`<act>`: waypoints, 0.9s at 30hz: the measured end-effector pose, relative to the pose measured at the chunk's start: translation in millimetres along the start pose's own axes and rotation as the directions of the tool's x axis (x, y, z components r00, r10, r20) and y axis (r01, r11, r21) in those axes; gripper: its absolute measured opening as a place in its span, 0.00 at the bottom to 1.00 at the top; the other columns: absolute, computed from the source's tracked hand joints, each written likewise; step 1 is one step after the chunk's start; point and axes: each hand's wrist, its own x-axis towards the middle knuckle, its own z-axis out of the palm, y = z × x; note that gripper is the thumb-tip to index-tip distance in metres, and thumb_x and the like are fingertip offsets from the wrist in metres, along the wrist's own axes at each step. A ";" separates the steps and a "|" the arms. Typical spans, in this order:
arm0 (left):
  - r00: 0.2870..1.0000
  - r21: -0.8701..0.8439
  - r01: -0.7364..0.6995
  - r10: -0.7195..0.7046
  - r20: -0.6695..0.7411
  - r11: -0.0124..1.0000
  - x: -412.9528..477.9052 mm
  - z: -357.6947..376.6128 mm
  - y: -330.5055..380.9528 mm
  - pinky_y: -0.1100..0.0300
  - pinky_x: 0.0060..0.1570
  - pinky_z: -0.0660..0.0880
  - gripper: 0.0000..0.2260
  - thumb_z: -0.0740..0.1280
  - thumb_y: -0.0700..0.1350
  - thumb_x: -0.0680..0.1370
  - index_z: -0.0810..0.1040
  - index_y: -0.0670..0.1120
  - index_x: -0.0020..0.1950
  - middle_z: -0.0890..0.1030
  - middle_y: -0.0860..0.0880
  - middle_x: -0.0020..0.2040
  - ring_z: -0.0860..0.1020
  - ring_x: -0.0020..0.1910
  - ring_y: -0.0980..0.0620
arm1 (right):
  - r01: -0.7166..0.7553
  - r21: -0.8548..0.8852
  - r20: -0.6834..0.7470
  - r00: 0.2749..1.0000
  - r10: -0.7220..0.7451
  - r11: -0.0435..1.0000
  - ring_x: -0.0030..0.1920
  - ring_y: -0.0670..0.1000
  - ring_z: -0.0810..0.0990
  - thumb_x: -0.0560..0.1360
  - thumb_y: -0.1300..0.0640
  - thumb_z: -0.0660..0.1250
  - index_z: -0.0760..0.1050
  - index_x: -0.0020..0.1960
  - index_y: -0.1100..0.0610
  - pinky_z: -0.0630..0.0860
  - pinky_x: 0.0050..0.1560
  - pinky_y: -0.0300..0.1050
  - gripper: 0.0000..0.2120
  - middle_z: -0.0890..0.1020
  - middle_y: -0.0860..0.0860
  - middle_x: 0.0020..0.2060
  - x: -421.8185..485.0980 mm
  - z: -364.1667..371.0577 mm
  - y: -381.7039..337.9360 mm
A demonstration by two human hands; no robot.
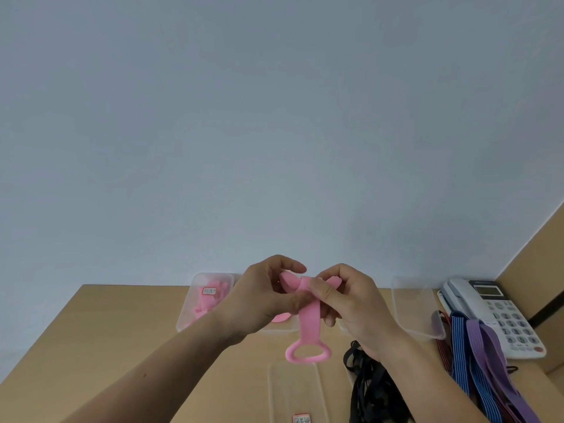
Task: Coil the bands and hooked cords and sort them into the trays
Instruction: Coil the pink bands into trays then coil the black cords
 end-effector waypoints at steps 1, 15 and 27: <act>1.000 0.014 0.022 -0.022 0.020 1.000 -0.5 -1.1 1.2 0.51 0.43 0.80 0.18 0.78 0.44 0.71 0.77 0.41 0.56 0.85 0.40 0.46 0.83 0.42 0.45 | 0.009 0.012 -0.005 1.000 -0.009 1.000 0.28 0.53 0.76 0.66 0.47 0.75 0.76 0.45 0.63 0.72 0.28 0.43 0.20 0.81 0.59 0.32 0.2 0.5 0.3; 0.990 -0.177 0.136 -0.126 0.068 0.975 0.0 -6.5 8.9 0.56 0.41 0.78 0.18 0.74 0.46 0.69 0.77 0.38 0.54 0.83 0.39 0.43 0.80 0.40 0.43 | 0.055 0.039 0.080 0.995 -0.058 0.998 0.39 0.53 0.82 0.65 0.61 0.76 0.77 0.46 0.52 0.78 0.37 0.44 0.13 0.82 0.51 0.39 4.5 2.3 5.0; 0.997 -0.019 -0.033 0.032 -0.073 0.999 5.7 -4.6 4.2 0.50 0.47 0.81 0.18 0.77 0.39 0.66 0.78 0.45 0.54 0.85 0.42 0.47 0.83 0.45 0.43 | -0.079 0.098 0.098 0.993 0.069 0.992 0.34 0.54 0.79 0.68 0.45 0.75 0.79 0.46 0.58 0.76 0.35 0.46 0.17 0.81 0.54 0.35 13.2 0.4 -1.9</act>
